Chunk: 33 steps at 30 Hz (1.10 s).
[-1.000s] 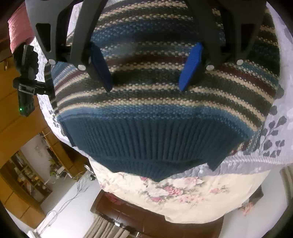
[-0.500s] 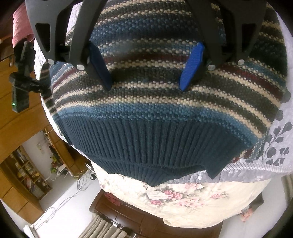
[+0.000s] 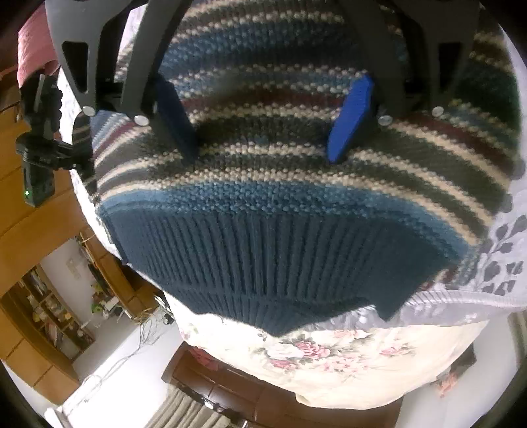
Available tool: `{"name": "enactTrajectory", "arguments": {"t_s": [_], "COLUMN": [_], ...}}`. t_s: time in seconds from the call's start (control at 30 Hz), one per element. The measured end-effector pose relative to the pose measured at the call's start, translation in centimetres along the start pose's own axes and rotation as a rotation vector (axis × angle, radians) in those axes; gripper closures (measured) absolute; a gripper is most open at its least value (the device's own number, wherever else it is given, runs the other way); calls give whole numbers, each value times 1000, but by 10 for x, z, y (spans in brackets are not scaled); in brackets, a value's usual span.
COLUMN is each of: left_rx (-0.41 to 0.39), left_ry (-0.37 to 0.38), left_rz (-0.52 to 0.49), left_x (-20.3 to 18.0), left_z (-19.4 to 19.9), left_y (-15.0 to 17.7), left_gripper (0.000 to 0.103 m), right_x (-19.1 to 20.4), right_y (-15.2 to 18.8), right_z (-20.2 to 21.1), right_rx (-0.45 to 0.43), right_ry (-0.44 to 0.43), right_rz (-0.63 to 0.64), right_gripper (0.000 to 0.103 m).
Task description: Fold small clothes
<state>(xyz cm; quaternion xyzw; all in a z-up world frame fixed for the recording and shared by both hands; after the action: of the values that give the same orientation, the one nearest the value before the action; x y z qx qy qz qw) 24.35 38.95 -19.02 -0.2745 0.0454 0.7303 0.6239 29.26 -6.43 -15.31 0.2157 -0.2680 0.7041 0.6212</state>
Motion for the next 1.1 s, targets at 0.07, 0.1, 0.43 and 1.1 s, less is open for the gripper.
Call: {"name": "enactTrajectory", "arguments": {"t_s": [0.07, 0.1, 0.43, 1.1], "left_rx": [-27, -39, -111, -118], "left_ry": [24, 30, 60, 175], "left_rz": [17, 23, 45, 148], "left_x": [4, 5, 25, 49], "left_z": [15, 22, 71, 91], "left_y": [3, 4, 24, 41], "left_gripper": [26, 26, 26, 26], "right_x": [24, 41, 191, 241], "right_y": [0, 0, 1, 20], "right_z": [17, 26, 12, -134], "right_rx": [-32, -45, 20, 228], "right_ry": [-36, -44, -67, 38], "right_rz": [38, 67, 324, 399], "right_gripper": [73, 73, 73, 46]}}
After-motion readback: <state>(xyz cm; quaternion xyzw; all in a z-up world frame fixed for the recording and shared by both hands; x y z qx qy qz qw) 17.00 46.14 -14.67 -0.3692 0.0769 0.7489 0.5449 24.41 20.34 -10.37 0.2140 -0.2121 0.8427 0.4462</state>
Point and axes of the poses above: each gripper's, at about its wrist camera, not at the fingertips, and z roughly against the way its jaws point, x to its left, y to its underside, the point moved 1 cm from there along -z, roughly the way its jaws point, and after that the axes turned 10 degrees about x, right-handed, at the moved point
